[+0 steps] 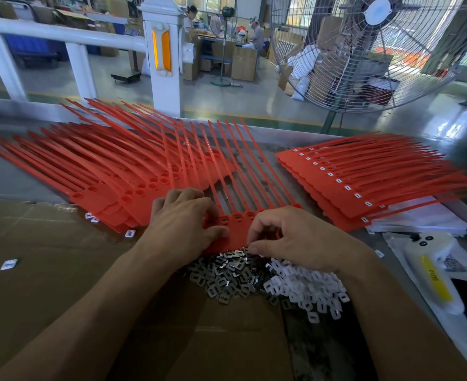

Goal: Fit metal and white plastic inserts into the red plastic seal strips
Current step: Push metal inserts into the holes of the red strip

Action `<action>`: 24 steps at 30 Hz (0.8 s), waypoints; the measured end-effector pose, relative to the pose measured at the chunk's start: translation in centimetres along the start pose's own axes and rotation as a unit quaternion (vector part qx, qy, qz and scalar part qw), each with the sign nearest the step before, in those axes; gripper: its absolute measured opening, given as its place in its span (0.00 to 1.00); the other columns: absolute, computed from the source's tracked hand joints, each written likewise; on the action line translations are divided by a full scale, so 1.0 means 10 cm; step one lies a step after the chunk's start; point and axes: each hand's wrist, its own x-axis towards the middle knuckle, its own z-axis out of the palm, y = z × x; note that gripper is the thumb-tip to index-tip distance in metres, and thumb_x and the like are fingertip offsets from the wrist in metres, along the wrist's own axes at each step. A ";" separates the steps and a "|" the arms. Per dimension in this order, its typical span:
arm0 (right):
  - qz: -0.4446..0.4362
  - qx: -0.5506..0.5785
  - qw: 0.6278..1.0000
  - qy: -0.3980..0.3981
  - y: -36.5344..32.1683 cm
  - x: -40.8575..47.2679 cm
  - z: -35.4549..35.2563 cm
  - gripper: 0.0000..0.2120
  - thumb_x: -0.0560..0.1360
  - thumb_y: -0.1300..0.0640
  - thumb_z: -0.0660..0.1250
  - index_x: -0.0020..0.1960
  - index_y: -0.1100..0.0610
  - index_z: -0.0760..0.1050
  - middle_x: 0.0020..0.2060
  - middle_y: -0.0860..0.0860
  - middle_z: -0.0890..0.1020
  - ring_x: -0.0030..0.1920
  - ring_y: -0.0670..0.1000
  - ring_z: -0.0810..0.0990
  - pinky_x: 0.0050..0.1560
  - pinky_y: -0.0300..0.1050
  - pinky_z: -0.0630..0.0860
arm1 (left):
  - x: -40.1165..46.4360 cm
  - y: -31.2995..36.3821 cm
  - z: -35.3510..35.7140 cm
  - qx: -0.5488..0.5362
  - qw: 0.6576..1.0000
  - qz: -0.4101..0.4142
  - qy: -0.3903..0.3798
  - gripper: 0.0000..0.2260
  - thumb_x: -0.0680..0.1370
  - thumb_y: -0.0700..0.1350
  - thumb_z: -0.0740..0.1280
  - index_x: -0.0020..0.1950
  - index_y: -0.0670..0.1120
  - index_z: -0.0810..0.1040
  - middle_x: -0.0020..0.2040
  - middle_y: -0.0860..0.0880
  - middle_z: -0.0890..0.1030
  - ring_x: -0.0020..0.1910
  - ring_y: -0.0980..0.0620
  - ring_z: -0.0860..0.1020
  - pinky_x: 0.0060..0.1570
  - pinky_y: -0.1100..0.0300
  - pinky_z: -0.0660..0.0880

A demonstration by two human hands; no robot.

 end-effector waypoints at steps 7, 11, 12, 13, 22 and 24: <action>-0.019 -0.038 0.999 0.004 0.01 0.07 0.06 0.03 0.75 0.51 0.77 0.45 0.45 0.83 0.44 0.41 0.83 0.45 0.42 0.82 0.49 0.44 0.80 | 0.01 0.00 0.01 0.001 1.000 -0.001 0.000 0.18 0.74 0.67 0.68 0.61 0.62 0.77 0.73 0.58 0.67 0.73 0.54 0.57 0.71 0.50 0.52; -0.021 -0.043 0.999 0.010 0.02 0.06 0.05 0.04 0.76 0.51 0.76 0.45 0.45 0.82 0.44 0.40 0.84 0.44 0.42 0.82 0.45 0.39 0.79 | 0.01 -0.01 0.01 0.001 1.000 -0.001 -0.003 0.19 0.74 0.67 0.68 0.61 0.62 0.77 0.74 0.58 0.67 0.73 0.54 0.57 0.71 0.50 0.52; -0.019 -0.039 0.999 0.016 0.03 0.05 0.05 0.04 0.76 0.51 0.75 0.45 0.45 0.81 0.43 0.40 0.84 0.42 0.41 0.82 0.42 0.37 0.78 | 0.01 -0.01 0.01 0.002 1.000 -0.001 -0.002 0.19 0.74 0.67 0.68 0.61 0.62 0.77 0.74 0.58 0.67 0.73 0.53 0.57 0.71 0.50 0.52; -0.018 -0.029 0.999 0.024 0.03 0.05 0.05 0.04 0.77 0.51 0.74 0.45 0.45 0.81 0.42 0.40 0.84 0.40 0.41 0.82 0.40 0.36 0.77 | 0.02 -0.01 0.01 0.003 1.000 -0.001 -0.002 0.19 0.74 0.67 0.68 0.61 0.62 0.77 0.74 0.58 0.67 0.73 0.53 0.57 0.71 0.50 0.52; 0.014 0.045 0.995 0.083 0.06 0.00 -0.02 0.03 0.80 0.51 0.72 0.47 0.44 0.82 0.42 0.43 0.85 0.43 0.41 0.82 0.47 0.40 0.77 | 0.02 -0.01 0.01 0.003 1.000 0.000 -0.003 0.19 0.74 0.67 0.67 0.61 0.62 0.77 0.73 0.58 0.67 0.73 0.53 0.57 0.71 0.49 0.53; 0.026 0.046 0.997 0.056 0.07 -0.02 -0.03 0.03 0.80 0.51 0.71 0.47 0.44 0.82 0.41 0.42 0.85 0.41 0.40 0.82 0.45 0.41 0.77 | 0.02 -0.01 0.01 0.003 1.000 0.000 -0.003 0.19 0.74 0.68 0.67 0.61 0.62 0.77 0.73 0.58 0.67 0.73 0.53 0.57 0.71 0.49 0.53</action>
